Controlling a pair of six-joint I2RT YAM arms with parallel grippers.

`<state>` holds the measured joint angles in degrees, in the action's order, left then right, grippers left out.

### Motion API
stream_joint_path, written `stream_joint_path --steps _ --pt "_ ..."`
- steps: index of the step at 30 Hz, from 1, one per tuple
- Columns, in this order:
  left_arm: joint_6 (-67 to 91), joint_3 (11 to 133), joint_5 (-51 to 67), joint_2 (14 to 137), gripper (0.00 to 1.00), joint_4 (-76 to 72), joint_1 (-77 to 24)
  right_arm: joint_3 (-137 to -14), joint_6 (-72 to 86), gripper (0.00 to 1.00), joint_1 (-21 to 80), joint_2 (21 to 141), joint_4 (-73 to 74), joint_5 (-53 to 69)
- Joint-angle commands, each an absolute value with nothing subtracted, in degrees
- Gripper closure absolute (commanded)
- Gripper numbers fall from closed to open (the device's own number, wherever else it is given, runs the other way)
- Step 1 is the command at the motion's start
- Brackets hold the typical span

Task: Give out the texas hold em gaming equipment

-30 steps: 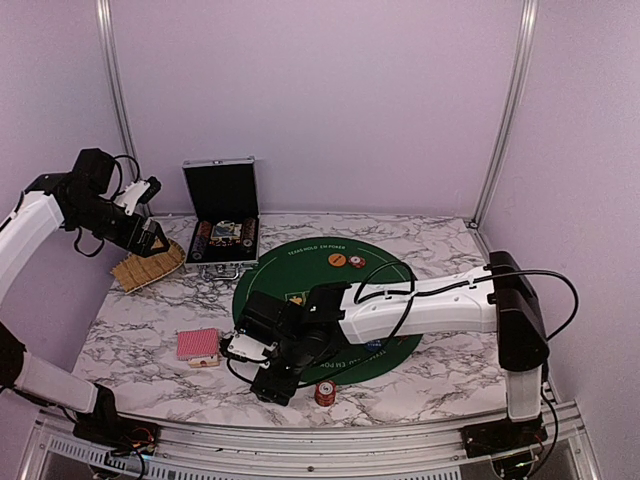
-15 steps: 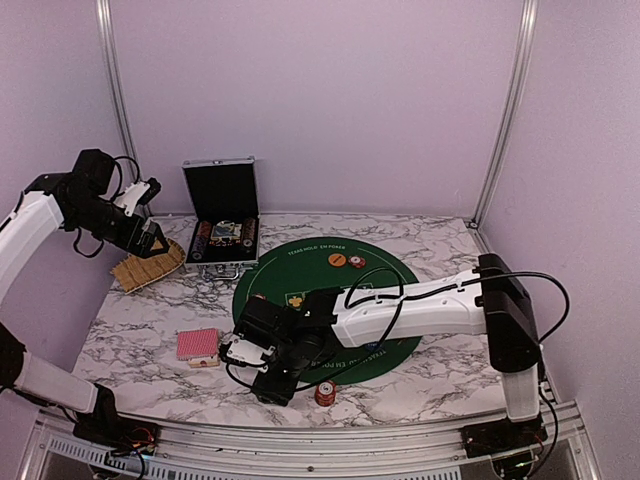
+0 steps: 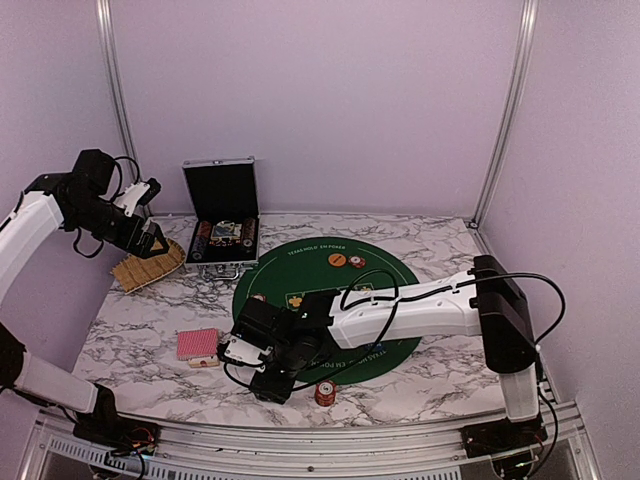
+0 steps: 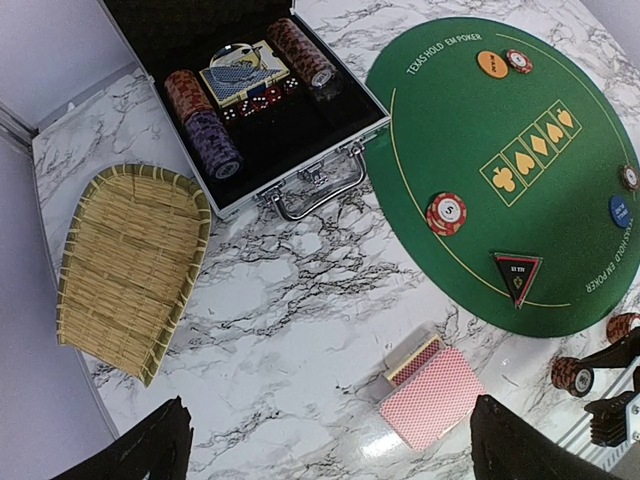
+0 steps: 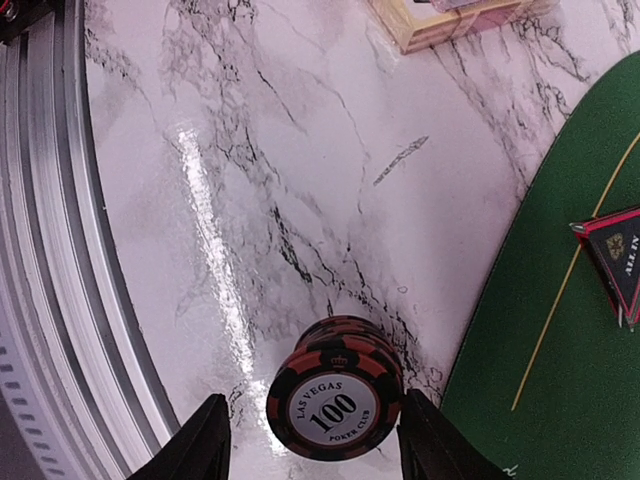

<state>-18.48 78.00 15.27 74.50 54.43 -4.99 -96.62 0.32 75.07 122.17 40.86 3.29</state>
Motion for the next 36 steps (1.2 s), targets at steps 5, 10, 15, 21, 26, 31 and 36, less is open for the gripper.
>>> stream_joint_path --steps 5,10,15,21,26,31,36 --pt "-19.20 78.92 15.31 73.34 0.01 56.34 -5.27 -98.69 0.09 0.44 75.50 123.13 40.44 -1.78" --pt "-19.16 78.90 15.45 73.45 0.01 56.34 -5.27 -98.78 0.14 0.45 75.50 122.28 39.94 -2.71" --pt "-19.30 78.85 15.15 73.39 0.01 56.34 -5.27 -98.62 0.14 0.48 75.50 122.68 39.96 -2.33" --pt "-19.34 78.88 15.05 73.21 0.01 56.34 -5.27 -98.25 0.09 0.52 75.49 122.96 39.65 -1.49" --pt "-19.43 78.89 15.10 73.21 0.01 56.35 -5.27 -97.93 0.14 0.56 75.50 122.94 39.46 -0.65" --pt "-19.52 78.77 14.96 72.96 0.01 56.34 -5.27 -97.80 0.11 0.62 75.45 123.18 39.51 -0.62" --pt "-19.62 78.83 14.97 73.03 0.01 56.33 -5.27 -97.73 0.13 0.71 75.17 123.07 39.47 -0.62"
